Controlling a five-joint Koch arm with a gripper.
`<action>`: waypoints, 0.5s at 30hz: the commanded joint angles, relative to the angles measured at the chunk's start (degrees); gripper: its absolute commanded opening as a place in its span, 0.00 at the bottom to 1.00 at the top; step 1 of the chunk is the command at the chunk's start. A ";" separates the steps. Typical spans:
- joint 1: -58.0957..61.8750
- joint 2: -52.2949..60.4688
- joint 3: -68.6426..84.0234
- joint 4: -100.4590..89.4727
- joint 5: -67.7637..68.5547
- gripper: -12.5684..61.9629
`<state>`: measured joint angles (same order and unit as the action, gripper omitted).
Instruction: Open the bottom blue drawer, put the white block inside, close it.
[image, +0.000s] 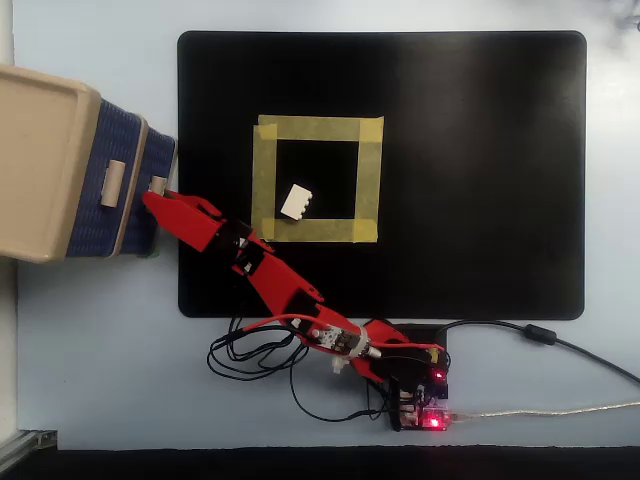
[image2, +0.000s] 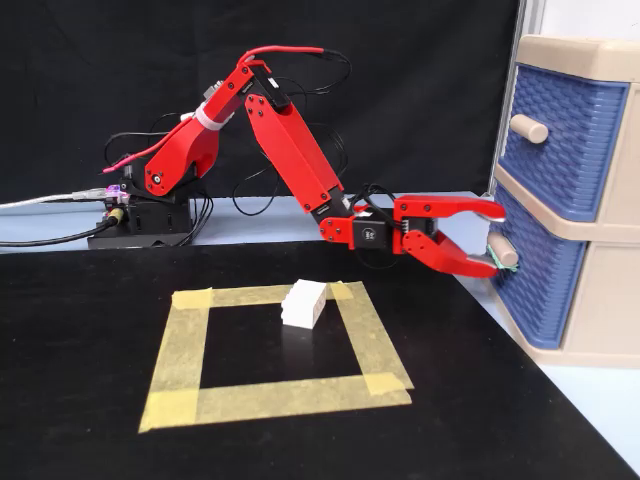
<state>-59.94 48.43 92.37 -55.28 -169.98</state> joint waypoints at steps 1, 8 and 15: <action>-0.70 0.62 -4.48 1.67 1.05 0.60; -0.62 -1.14 -5.54 7.12 5.71 0.34; 1.05 2.02 6.86 12.13 5.19 0.06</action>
<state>-58.62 48.34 96.15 -43.77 -164.97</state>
